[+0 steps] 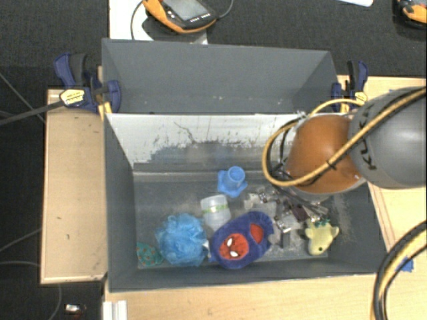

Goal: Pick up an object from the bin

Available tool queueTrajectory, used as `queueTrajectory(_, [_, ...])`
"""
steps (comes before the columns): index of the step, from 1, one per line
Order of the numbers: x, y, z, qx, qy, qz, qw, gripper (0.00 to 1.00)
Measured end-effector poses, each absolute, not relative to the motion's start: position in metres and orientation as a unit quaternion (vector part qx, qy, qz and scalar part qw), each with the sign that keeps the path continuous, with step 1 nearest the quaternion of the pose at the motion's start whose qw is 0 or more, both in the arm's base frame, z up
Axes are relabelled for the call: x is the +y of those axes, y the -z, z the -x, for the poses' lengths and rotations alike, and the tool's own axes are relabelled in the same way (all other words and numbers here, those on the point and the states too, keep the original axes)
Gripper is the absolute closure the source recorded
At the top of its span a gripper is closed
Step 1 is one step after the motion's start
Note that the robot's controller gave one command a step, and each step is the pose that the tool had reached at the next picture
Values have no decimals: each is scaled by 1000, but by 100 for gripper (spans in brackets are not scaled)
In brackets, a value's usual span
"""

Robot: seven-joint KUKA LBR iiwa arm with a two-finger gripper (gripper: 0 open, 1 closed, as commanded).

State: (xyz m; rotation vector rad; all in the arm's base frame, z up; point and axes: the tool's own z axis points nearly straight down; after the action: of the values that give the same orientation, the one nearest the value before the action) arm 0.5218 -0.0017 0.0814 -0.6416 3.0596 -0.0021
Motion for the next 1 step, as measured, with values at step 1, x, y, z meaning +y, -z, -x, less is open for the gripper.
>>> queueTrajectory(1, [5, -94, -566, 977, 1, 211, 7, 0])
